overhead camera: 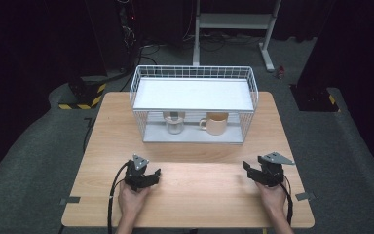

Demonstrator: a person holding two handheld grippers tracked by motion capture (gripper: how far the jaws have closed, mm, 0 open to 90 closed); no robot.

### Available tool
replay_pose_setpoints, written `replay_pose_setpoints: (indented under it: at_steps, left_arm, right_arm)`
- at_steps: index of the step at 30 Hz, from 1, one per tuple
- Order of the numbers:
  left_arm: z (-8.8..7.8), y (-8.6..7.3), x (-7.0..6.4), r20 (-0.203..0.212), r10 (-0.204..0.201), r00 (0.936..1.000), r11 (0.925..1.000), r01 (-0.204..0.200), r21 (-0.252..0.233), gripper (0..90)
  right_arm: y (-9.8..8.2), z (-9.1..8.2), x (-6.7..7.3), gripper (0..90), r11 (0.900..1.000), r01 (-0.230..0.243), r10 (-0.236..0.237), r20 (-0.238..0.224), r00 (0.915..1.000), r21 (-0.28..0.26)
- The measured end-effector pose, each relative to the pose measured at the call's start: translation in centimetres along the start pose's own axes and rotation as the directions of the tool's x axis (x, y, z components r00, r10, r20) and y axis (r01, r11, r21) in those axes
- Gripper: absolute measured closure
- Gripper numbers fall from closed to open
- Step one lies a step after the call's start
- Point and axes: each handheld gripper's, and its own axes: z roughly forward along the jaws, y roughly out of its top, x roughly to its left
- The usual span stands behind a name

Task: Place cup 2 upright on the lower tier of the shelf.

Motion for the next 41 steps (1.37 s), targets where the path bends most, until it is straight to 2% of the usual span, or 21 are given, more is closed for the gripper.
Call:
replay_pose_setpoints:
  at_steps: [8,17,23,27,41]
  left_arm:
    - [0.0,0.0,0.0,0.0,0.001,1.0,1.0,-0.001,0.0,26.6]
    - [0.0,0.0,0.0,0.0,0.001,1.0,1.0,-0.001,0.0,26.5]
    - [0.0,0.0,0.0,0.0,-0.001,1.0,1.0,0.001,0.0,26.5]
    - [0.0,0.0,0.0,-0.001,0.003,1.0,1.0,-0.003,0.0,26.5]
    - [0.0,0.0,0.0,-0.001,0.004,1.0,1.0,-0.004,0.002,26.4]
  right_arm:
    - [-0.5,0.8,-0.3,33.4,0.999,0.002,-0.003,0.024,0.9997,0.046]
    - [-0.7,1.6,-0.4,32.5,0.995,0.035,-0.04,0.054,0.9977,0.089]
    - [-0.9,2.2,-0.3,30.9,0.992,0.035,-0.042,0.055,0.9976,0.123]
    - [-0.9,2.2,-0.4,30.0,0.992,0.042,-0.047,0.041,0.998,0.122]
    - [-0.9,2.2,-0.3,29.9,0.992,0.042,-0.048,0.045,0.9978,0.122]
